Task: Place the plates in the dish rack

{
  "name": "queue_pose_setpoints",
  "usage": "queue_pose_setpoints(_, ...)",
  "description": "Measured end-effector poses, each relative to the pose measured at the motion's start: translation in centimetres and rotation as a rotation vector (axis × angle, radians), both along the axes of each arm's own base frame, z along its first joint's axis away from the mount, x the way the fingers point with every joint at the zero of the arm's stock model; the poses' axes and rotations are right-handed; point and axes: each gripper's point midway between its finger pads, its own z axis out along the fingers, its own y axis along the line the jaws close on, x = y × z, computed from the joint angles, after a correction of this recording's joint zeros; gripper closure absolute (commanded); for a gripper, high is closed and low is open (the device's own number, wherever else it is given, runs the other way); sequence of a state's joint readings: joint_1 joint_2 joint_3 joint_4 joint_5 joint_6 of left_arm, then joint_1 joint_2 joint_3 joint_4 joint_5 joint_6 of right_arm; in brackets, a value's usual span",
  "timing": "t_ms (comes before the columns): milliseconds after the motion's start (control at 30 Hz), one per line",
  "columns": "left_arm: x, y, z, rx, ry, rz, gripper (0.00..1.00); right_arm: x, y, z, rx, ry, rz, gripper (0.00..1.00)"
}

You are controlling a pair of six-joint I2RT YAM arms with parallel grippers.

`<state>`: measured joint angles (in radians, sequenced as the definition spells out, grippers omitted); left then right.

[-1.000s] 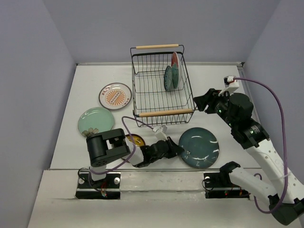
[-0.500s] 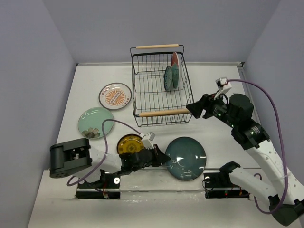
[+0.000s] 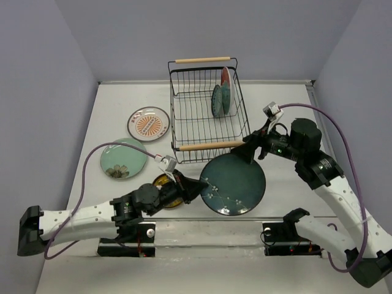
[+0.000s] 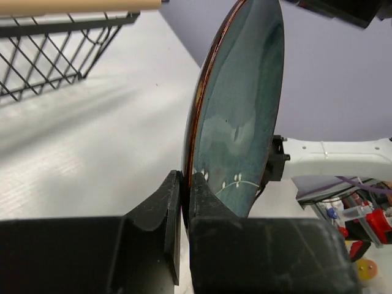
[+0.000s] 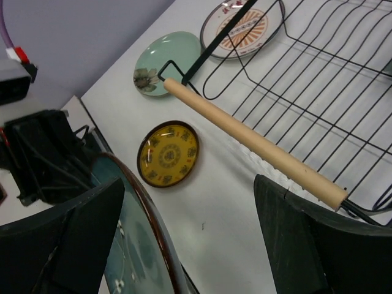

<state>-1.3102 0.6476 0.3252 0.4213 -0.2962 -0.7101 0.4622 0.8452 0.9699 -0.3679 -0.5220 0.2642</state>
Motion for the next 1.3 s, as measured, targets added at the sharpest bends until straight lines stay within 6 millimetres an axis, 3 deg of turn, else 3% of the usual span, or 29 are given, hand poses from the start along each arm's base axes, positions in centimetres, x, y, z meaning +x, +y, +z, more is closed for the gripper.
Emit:
queue_pose_setpoints(167,2.8,2.1,3.3,-0.007,-0.084,0.064,0.94,-0.7,1.4,-0.1,0.004,0.023,0.114,0.1)
queue_pose_setpoints(333,6.8,4.1,4.3,0.031,-0.112,0.142,0.94,-1.0,2.5,-1.2,-0.001,0.071,0.21,0.26)
queue_pose_setpoints(467,8.0,4.1,4.5,0.071,-0.109,0.119,0.94,0.2,2.2,-2.4,-0.026,0.092,0.186,0.68)
queue_pose_setpoints(500,8.2,4.1,4.7,0.072,-0.109,0.117,0.94,0.7,2.0,-2.7,-0.033,0.095,0.166,0.84)
queue_pose_setpoints(533,8.6,4.3,5.3,0.072,-0.119,0.119,0.94,1.1,1.9,-2.9,-0.036,0.099,0.158,0.91)
queue_pose_setpoints(567,8.9,4.5,5.7,0.082,-0.126,0.126,0.86,1.6,1.9,-3.1,-0.045,0.095,0.144,0.93)
queue_pose_setpoints(600,9.1,4.8,5.8,0.089,-0.125,0.138,0.86,1.4,2.1,-3.0,-0.027,0.111,0.161,0.93)
queue_pose_setpoints(667,9.7,5.5,6.2,0.108,-0.124,0.164,0.65,1.3,2.5,-2.2,-0.001,0.108,0.179,0.93)
queue_pose_setpoints(700,10.0,5.9,6.8,0.112,-0.129,0.185,0.47,1.4,2.7,-1.5,0.017,0.107,0.181,0.93)
queue_pose_setpoints(800,10.7,6.7,9.5,0.102,-0.155,0.239,0.25,1.8,3.7,0.4,0.051,0.104,0.178,0.93)
queue_pose_setpoints(933,10.8,8.3,15.9,0.069,-0.255,0.314,0.1,4.0,5.1,3.9,0.098,0.078,0.135,0.93)
queue_pose_setpoints(967,10.7,8.9,16.9,0.07,-0.279,0.335,0.08,4.7,5.7,5.4,0.116,0.058,0.127,0.93)
queue_pose_setpoints(1067,10.4,11.6,19.6,0.077,-0.346,0.433,0.01,6.7,6.2,7.1,0.135,0.036,0.05,0.93)
queue_pose_setpoints(1200,9.4,15.9,20.6,0.101,-0.391,0.576,0.01,12.4,5.5,6.6,0.111,0.044,-0.178,0.93)
queue_pose_setpoints(1300,8.8,18.1,21.1,0.1,-0.42,0.65,0.01,17.3,5.1,4.6,0.045,0.069,-0.375,0.93)
